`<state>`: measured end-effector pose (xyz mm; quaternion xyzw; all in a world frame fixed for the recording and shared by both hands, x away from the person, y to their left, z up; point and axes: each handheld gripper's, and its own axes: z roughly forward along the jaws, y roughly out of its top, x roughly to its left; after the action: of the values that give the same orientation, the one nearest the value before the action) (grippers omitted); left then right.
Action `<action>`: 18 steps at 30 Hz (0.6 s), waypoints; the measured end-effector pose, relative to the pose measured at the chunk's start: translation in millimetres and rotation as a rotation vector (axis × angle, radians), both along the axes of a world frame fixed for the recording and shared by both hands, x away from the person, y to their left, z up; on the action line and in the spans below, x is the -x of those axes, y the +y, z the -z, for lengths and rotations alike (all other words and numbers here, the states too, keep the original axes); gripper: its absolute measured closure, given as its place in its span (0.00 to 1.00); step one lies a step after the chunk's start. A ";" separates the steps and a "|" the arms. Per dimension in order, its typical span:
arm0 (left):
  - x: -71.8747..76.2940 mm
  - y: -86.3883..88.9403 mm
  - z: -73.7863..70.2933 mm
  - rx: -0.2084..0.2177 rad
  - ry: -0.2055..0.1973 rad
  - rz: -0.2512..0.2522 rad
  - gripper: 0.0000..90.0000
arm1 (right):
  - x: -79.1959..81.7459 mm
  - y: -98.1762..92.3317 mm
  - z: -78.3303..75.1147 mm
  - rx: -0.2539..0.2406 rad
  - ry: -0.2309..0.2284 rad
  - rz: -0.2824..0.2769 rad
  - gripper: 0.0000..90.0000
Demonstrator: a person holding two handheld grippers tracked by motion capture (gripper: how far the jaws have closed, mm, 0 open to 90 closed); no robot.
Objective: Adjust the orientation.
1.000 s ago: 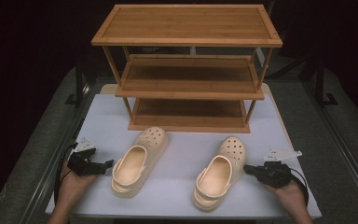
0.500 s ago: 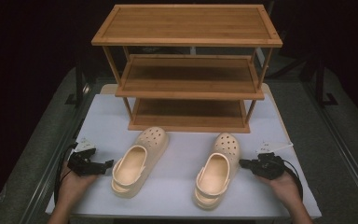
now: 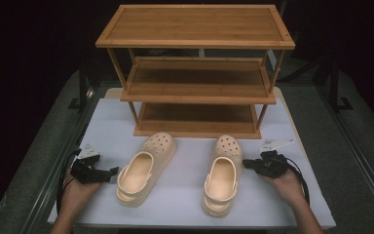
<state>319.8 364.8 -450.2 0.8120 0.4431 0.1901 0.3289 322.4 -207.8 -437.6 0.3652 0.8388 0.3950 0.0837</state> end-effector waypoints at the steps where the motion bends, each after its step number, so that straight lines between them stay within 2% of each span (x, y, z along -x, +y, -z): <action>1: 0.0 0.0 0.0 0.000 0.000 0.000 0.07 | -1.8 1.6 0.2 -0.003 -0.001 -0.001 1.00; 10: 0.0 0.0 0.0 0.000 0.000 0.000 0.07 | -15.8 15.3 0.8 -0.009 0.002 -0.008 1.00; 14: 0.0 0.0 0.0 0.000 0.000 0.000 0.07 | -21.6 19.9 2.5 -0.027 0.011 -0.007 1.00; 18: 0.0 0.0 0.0 0.000 0.000 0.000 0.07 | -26.9 27.0 1.8 -0.018 0.008 -0.013 1.00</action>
<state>319.7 364.8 -450.3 0.8119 0.4432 0.1901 0.3291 349.3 -180.7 -439.4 0.3620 0.8380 0.4015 0.0743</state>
